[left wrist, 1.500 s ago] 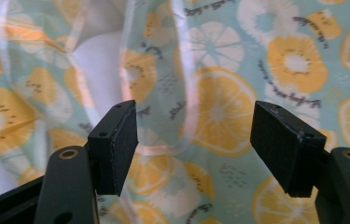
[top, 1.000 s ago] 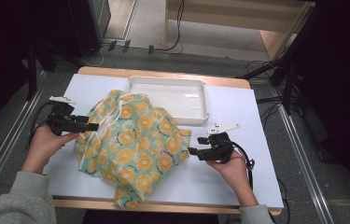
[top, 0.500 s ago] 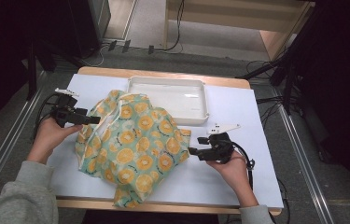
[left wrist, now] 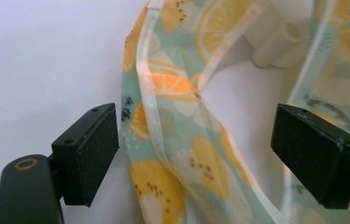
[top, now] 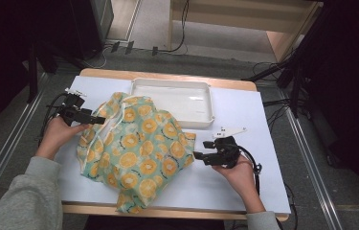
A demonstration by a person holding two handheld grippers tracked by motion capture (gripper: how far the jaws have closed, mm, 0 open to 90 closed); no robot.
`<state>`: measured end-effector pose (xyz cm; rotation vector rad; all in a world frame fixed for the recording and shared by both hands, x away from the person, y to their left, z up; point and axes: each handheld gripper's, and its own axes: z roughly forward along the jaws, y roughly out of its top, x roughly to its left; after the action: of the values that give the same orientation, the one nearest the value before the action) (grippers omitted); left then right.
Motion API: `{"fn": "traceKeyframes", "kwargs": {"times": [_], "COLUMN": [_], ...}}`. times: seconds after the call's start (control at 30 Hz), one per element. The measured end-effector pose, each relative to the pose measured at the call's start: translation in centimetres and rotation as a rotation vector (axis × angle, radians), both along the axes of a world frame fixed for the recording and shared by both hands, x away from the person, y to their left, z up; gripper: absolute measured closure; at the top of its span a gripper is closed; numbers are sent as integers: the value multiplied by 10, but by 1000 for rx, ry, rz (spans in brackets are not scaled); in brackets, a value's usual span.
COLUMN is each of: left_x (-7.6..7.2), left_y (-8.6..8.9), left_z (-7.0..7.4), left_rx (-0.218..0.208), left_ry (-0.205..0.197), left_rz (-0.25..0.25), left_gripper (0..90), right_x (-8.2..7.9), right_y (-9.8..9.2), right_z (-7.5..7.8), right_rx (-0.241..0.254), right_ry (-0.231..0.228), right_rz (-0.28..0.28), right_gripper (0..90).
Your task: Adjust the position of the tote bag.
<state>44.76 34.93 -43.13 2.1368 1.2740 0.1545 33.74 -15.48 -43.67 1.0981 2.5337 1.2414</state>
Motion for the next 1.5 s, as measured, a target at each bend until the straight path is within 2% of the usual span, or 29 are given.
{"fn": "traceKeyframes", "kwargs": {"times": [0.1, 0.2, 0.4, 0.5, 0.57, 0.63, 0.7, 0.73, 0.77, 0.8, 0.83, 0.87, 0.9, 0.97, 1.0, 1.07, 1.17, 1.33, 1.5], "left_x": [5, 9, 11, 10, 7, 4, 1, 0, 0, 0, 0, 0, 0, 0, 0, -1, -3, -12, -20], "left_y": [0, -1, 1, -3, -7, -12, -16, -18, -18, -18, -18, -17, -17, -15, -15, -17, -19, -20, -21], "left_z": [-7, -12, -16, -16, -16, -15, -14, -13, -13, -13, -13, -12, -13, -13, -13, -11, -6, 13, 27], "left_rx": [-4, 0, -43, -19, -12, 44, 103, 122, 122, 120, 112, 103, 92, 59, 59, 4, -18, -68, -121], "left_ry": [11, 4, 4, -7, -8, -28, -52, -56, -50, -40, -28, -15, -7, 16, 16, 27, 24, 10, 19], "left_rz": [1, 0, 16, 5, -14, -25, -28, -26, -26, -32, -38, -40, -38, -54, -54, -73, -87, -96, -104], "left_gripper": [162, 169, 241, 274, 369, 413, 516, 621, 621, 736, 736, 814, 814, 883, 890, 893, 893, 895, 895], "right_x": [-1, -3, -5, -6, -6, -6, -6, -5, -5, -5, -5, -5, -5, -5, -5, -5, -4, -4, -5], "right_y": [-1, -4, -8, -9, -10, -11, -10, -10, -10, -10, -10, -11, -11, -11, -12, -12, -12, -13, -13], "right_z": [0, -1, -1, -1, 0, 0, 0, -1, -1, -1, -1, -1, -1, -1, -1, -1, -1, 0, 0], "right_rx": [6, 8, 9, 12, 13, 14, 13, 10, 10, 9, 9, 10, 10, 10, 11, 14, 15, 21, 22], "right_ry": [-3, 0, -7, -3, -8, -10, -10, -10, -10, -9, -9, -11, -11, -13, -13, -9, -8, -8, -11], "right_rz": [-4, -14, -23, -32, -32, -35, -34, -34, -34, -35, -35, -35, -35, -36, -37, -44, -47, -49, -47], "right_gripper": [392, 393, 392, 392, 392, 393, 392, 392, 392, 392, 392, 392, 392, 392, 392, 392, 392, 392, 393]}}
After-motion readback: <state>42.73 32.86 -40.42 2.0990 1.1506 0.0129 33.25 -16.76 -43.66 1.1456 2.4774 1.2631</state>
